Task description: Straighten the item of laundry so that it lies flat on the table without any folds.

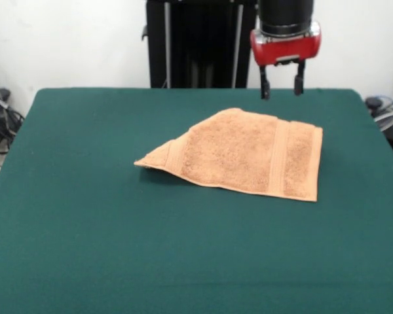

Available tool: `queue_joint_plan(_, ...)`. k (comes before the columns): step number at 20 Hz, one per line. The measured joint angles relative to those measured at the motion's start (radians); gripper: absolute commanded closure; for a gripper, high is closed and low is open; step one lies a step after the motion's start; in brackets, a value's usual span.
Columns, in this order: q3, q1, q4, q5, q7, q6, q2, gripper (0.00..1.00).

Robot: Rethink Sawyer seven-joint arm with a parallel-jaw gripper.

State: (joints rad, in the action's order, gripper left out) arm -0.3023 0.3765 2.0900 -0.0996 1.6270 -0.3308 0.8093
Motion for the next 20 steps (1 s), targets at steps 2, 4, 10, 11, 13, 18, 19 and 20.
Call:
queue_joint_plan(2,0.0,0.003,0.005,0.0,0.0,0.0,-0.012,0.0)
queue_joint_plan(4,0.0,0.007,0.006,0.0,0.0,0.0,-0.026,0.0)
queue_joint_plan(10,-0.001,0.026,0.006,-0.005,0.0,0.0,-0.057,0.0)
queue_joint_plan(11,-0.001,0.028,0.006,-0.006,0.0,0.0,-0.057,0.0)
queue_joint_plan(13,-0.002,0.041,0.008,-0.01,0.0,0.0,-0.053,0.0)
queue_joint_plan(18,-0.003,0.083,0.02,-0.022,0.0,0.0,-0.025,0.0)
queue_joint_plan(19,-0.003,0.091,0.024,-0.026,0.0,0.0,-0.016,0.0)
queue_joint_plan(20,-0.002,0.101,0.031,-0.032,0.0,-0.001,-0.004,0.0)
